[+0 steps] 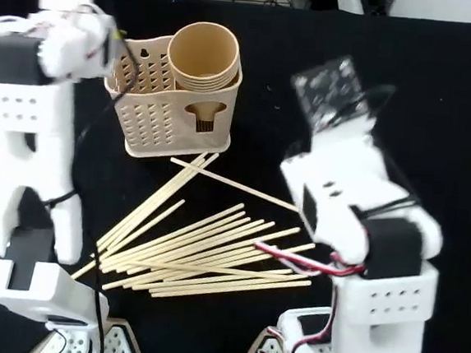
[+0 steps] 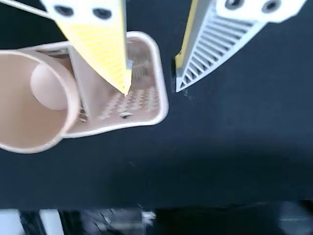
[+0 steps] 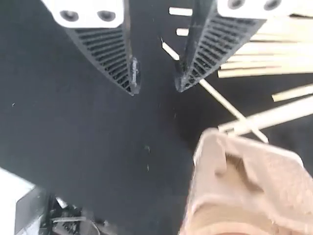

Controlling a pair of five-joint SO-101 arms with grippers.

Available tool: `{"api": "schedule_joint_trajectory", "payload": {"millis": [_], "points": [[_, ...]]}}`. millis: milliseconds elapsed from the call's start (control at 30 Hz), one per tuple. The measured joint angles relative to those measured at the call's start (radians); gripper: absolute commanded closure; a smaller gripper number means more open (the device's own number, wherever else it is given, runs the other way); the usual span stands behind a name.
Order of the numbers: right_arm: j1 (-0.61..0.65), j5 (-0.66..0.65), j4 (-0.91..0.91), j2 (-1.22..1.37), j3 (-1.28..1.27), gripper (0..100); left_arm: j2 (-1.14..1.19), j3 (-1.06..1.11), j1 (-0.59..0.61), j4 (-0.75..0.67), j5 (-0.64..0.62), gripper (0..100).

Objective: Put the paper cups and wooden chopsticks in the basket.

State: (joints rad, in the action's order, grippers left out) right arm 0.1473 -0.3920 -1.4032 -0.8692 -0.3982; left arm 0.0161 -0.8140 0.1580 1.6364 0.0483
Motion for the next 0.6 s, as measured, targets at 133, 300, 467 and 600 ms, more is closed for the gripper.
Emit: {"api": "schedule_joint_trajectory", "payload": {"millis": [133, 300, 467, 600], "points": [[0.011, -0.123, 0.063, -0.060, -0.269, 86.4, -0.008, -0.101, 0.075, 0.107, 0.000, 84], [0.112, -0.227, 0.098, -0.061, -0.476, 86.4, -0.074, -0.006, 0.158, 0.120, 0.000, 84], [0.261, -0.238, 0.103, -0.061, -0.586, 86.4, -0.224, 0.229, 0.163, 0.120, 0.000, 84], [0.344, -0.242, 0.103, -0.066, -0.655, 86.4, -0.377, 0.390, 0.163, 0.120, 0.000, 84]]}}
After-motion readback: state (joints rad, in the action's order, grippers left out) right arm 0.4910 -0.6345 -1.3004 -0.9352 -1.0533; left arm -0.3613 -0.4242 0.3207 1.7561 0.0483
